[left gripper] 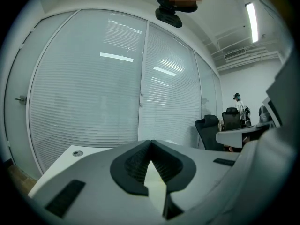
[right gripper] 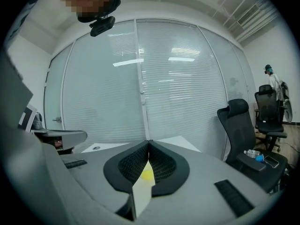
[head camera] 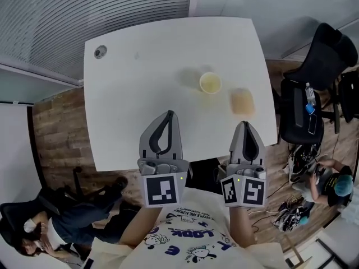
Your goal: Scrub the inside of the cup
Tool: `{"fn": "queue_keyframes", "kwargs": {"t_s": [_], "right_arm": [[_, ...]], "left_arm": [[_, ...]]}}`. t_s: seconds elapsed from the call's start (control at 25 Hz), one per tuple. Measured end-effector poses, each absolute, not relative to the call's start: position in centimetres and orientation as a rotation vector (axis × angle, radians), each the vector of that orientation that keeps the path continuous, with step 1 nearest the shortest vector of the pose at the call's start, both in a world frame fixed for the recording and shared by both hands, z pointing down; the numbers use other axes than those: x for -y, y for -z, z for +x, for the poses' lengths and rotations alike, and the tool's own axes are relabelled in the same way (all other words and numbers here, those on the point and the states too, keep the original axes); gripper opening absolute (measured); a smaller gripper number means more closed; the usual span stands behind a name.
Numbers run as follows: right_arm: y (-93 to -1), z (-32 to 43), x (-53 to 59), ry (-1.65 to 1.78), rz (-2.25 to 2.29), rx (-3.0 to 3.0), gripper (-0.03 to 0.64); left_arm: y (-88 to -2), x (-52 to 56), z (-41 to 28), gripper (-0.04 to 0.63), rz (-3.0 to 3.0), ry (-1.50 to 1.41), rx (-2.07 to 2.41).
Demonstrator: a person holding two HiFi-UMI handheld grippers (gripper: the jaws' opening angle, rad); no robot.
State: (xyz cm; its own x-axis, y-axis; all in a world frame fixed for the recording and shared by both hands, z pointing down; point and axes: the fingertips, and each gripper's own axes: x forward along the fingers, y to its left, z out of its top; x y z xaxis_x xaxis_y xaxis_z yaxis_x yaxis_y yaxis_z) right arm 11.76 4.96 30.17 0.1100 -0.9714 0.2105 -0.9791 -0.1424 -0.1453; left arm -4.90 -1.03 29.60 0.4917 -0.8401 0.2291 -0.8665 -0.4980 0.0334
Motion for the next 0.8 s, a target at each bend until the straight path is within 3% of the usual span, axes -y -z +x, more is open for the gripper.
{"fn": "queue_keyframes", "kwargs": {"t_s": [0.52, 0.8], "right_arm": [[-33.0, 13.8, -4.7, -0.488, 2.248, 1.966, 0.011], [-35.4, 14.8, -3.7, -0.569, 2.155, 1.94, 0.108]], "left_arm": [[-31.8, 1.5, -4.4, 0.026, 2.525, -0.374, 1.482], [-33.7, 2.1, -4.4, 0.026, 2.433, -0.423, 1.497]]}}
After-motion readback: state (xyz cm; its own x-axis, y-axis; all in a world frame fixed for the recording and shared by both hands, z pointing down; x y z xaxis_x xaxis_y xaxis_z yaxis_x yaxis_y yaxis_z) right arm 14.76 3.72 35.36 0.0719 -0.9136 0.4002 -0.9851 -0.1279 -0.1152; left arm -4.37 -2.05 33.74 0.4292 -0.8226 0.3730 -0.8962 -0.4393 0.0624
